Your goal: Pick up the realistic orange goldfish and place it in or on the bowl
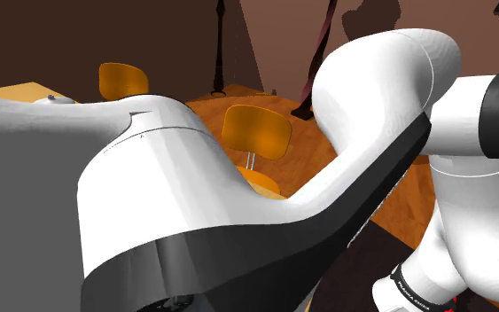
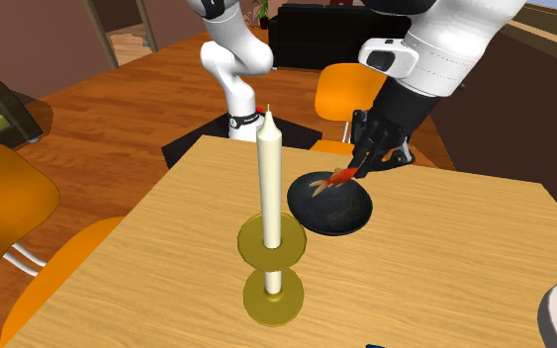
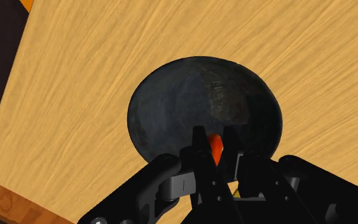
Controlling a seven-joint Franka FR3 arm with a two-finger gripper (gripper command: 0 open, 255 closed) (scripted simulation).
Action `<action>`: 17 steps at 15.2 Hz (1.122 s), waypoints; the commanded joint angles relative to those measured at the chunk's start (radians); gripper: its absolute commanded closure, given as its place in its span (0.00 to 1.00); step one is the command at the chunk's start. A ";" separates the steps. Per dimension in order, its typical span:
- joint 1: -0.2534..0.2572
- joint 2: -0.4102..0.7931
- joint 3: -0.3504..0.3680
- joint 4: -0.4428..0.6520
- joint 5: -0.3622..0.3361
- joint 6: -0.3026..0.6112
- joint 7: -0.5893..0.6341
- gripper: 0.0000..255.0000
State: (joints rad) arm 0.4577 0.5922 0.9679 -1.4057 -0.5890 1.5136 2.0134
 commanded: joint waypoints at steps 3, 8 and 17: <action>-0.009 0.009 -0.005 -0.042 -0.008 0.043 0.013 1.00; -0.016 0.026 -0.014 -0.089 -0.023 0.097 0.031 1.00; -0.016 0.030 -0.016 -0.098 -0.026 0.107 0.035 1.00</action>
State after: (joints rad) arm 0.4413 0.6221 0.9523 -1.5040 -0.6151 1.6211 2.0480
